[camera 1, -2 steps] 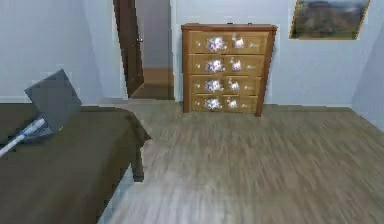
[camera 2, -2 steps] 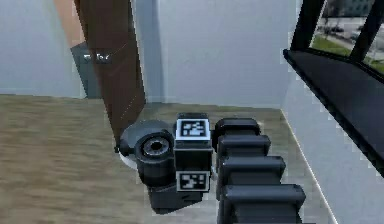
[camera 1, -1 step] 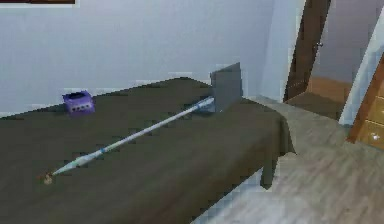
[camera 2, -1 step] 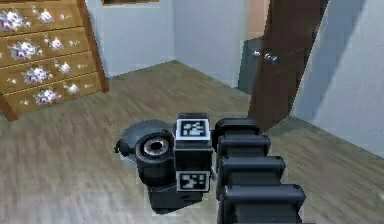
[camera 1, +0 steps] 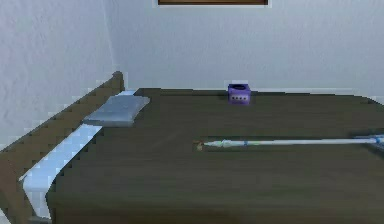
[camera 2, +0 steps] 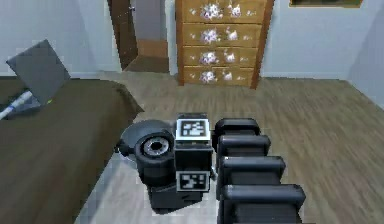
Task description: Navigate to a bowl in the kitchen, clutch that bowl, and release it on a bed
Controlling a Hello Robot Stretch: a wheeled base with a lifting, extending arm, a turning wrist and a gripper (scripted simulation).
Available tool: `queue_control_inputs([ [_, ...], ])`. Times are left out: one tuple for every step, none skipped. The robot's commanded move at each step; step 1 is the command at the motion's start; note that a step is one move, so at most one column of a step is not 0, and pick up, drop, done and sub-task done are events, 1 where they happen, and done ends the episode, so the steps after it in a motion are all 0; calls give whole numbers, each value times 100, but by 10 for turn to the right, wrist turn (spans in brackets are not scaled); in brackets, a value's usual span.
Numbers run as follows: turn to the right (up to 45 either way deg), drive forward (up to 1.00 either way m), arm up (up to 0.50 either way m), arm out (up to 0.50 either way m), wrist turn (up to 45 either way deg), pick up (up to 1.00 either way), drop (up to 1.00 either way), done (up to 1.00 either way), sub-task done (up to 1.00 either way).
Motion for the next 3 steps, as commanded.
queue_control_inputs([
  [-150, 0, 0, 0, 0, 0, 0, 0, 0],
  [0, 25, 0, 0, 0, 0, 0, 0, 0],
  [-300, 0, 0, 0, 0, 0, 0, 0, 0],
])
